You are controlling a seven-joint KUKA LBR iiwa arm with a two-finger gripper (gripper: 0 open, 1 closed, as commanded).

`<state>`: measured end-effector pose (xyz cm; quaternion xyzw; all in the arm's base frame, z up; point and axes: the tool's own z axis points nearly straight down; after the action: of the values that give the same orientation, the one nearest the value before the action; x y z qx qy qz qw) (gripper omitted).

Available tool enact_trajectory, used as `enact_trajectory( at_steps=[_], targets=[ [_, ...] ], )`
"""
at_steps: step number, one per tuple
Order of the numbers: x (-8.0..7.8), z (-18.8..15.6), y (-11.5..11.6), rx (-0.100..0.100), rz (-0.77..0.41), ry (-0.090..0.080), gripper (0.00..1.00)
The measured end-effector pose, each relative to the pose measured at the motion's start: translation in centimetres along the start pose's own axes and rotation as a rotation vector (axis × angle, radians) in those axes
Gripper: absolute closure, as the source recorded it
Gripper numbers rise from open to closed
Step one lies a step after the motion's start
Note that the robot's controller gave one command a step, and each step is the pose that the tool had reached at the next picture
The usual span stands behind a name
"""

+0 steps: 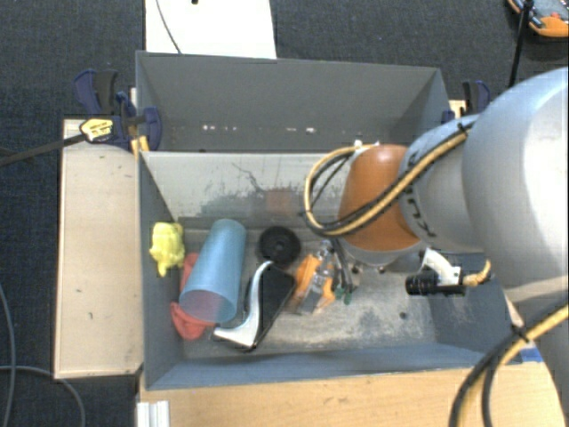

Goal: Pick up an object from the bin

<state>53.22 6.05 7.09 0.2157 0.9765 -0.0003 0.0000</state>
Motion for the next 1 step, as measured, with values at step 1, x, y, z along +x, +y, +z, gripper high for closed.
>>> enact_trajectory(
  at_steps=[1],
  targets=[
    [3.06, -0.12, -1.67, -0.001, -0.115, -0.001, 1.00]
  ],
)
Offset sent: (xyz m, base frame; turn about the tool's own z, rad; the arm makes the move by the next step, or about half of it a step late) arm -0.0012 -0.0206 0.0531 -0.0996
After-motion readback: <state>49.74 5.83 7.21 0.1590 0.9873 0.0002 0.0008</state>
